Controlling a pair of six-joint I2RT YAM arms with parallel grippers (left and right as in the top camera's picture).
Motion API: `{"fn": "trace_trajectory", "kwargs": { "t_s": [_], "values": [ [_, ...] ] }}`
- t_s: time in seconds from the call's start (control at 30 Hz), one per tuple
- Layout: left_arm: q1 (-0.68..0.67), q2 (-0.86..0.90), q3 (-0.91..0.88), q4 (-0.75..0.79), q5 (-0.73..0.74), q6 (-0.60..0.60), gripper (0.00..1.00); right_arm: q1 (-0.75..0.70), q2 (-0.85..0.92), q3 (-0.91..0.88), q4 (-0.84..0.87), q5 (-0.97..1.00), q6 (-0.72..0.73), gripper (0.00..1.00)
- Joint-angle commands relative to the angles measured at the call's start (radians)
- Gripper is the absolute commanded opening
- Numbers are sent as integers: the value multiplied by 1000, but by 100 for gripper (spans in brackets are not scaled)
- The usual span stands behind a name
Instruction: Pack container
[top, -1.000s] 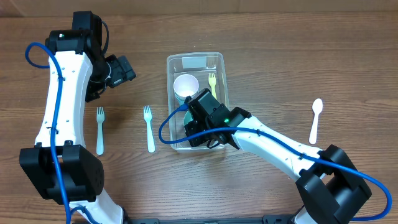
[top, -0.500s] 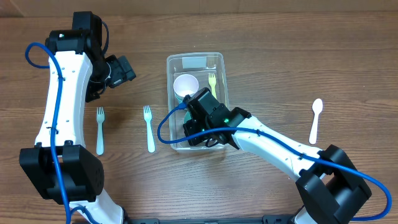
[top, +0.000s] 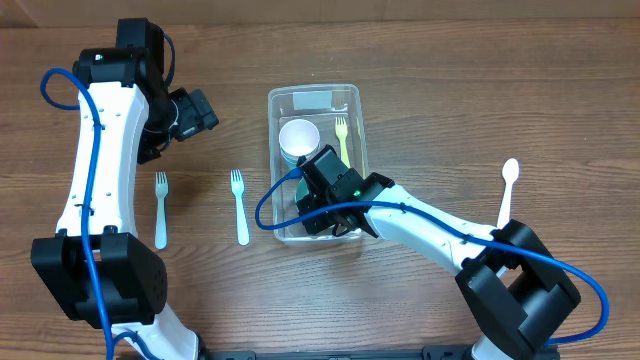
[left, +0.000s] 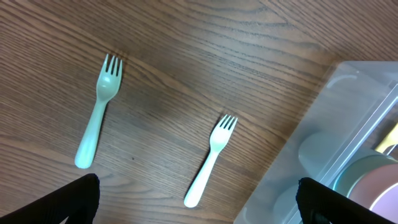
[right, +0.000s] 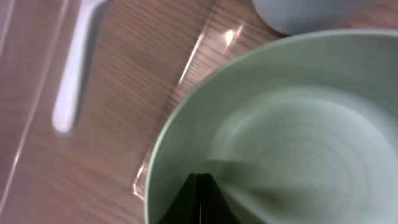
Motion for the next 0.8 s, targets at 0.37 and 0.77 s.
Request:
{"fn": "trace_trajectory", "kwargs": {
  "t_s": [0.37, 0.77],
  "values": [
    [-4, 7, -7, 7, 10, 2, 100, -16, 1, 1, 53, -156, -13, 4],
    [-4, 7, -7, 3, 11, 2, 100, -217, -379, 98, -127, -68, -40, 24]
  ]
}}
